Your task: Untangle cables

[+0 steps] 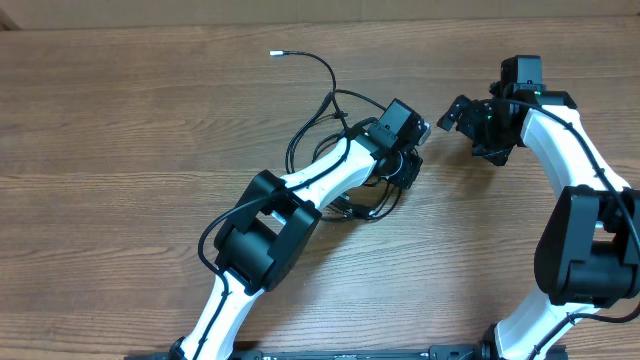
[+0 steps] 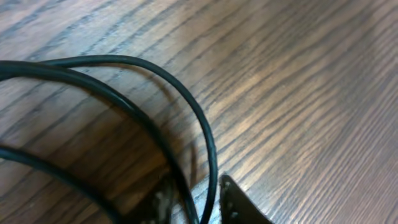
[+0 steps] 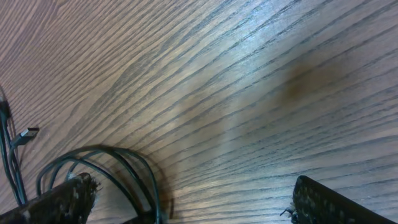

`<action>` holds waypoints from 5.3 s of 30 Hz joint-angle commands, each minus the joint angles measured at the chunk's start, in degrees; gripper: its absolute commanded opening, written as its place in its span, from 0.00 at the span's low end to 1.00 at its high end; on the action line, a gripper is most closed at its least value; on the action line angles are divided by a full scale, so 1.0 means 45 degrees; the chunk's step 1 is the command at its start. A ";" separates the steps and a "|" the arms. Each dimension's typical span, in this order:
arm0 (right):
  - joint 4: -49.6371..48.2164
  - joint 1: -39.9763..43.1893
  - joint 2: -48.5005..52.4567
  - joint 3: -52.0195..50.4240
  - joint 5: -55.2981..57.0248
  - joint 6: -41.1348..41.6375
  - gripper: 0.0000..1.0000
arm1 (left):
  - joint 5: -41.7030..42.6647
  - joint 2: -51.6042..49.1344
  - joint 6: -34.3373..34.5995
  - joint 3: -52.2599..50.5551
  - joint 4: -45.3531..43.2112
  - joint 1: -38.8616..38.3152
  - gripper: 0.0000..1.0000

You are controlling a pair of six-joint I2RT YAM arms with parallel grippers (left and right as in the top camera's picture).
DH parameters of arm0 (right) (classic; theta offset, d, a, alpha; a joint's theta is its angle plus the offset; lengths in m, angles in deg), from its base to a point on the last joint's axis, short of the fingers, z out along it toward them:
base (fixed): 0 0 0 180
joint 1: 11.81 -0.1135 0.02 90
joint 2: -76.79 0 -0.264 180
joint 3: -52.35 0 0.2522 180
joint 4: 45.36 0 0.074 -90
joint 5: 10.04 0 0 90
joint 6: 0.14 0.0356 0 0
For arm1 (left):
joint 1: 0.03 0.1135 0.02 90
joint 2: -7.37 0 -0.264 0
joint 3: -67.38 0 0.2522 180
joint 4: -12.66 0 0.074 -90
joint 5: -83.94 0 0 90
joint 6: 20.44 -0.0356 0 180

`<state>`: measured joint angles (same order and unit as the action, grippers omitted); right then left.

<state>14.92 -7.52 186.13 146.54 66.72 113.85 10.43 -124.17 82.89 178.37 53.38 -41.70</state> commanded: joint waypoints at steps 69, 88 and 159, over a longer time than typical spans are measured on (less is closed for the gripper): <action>-0.0024 -0.0010 -0.0316 0.0204 0.0073 0.0000 1.00 | 1.1205 -0.1938 -0.0418 -0.0107 0.0228 0.1778 0.07; -0.0024 -0.0010 -0.0316 0.0204 0.0073 0.0000 1.00 | 1.1200 -0.2419 0.0083 -0.0107 -0.0058 0.1690 0.26; -0.0024 -0.0010 -0.0316 0.0204 0.0073 0.0000 1.00 | 0.9836 -0.2419 -0.0908 -0.0107 -0.0049 0.0646 0.43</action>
<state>14.90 -7.52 186.13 146.54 66.70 113.85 53.49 -132.37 83.61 179.16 52.57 -37.99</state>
